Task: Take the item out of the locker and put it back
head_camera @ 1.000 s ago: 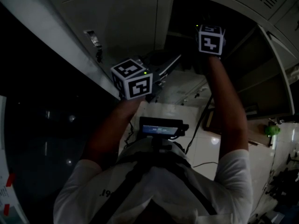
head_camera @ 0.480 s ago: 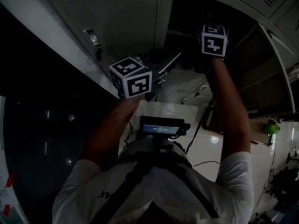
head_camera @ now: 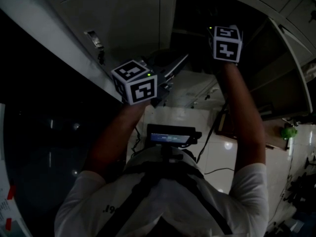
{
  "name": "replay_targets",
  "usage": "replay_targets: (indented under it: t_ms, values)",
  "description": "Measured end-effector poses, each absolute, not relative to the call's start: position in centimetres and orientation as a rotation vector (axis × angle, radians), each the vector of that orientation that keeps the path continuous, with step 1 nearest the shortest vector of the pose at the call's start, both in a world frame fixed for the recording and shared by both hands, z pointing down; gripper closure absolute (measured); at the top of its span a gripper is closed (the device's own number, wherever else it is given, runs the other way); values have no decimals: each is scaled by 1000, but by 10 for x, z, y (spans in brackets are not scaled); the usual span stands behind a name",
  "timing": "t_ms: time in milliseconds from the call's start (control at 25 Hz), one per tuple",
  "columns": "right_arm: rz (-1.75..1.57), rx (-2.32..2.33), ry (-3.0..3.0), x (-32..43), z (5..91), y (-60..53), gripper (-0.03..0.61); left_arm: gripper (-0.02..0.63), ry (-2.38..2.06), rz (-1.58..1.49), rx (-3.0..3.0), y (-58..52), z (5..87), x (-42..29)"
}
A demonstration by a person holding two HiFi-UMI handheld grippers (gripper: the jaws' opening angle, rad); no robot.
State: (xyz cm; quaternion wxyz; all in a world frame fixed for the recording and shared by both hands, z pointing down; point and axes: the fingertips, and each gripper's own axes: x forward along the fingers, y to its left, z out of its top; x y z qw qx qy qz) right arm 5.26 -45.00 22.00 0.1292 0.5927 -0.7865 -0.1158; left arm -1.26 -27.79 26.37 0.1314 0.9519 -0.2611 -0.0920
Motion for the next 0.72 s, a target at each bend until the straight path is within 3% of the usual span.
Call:
replay_targets:
  t_ms: [720]
  values:
    - [-286,1666,-2436,58,233,-344,325,612,-734,-267,2772,-233,268,-18]
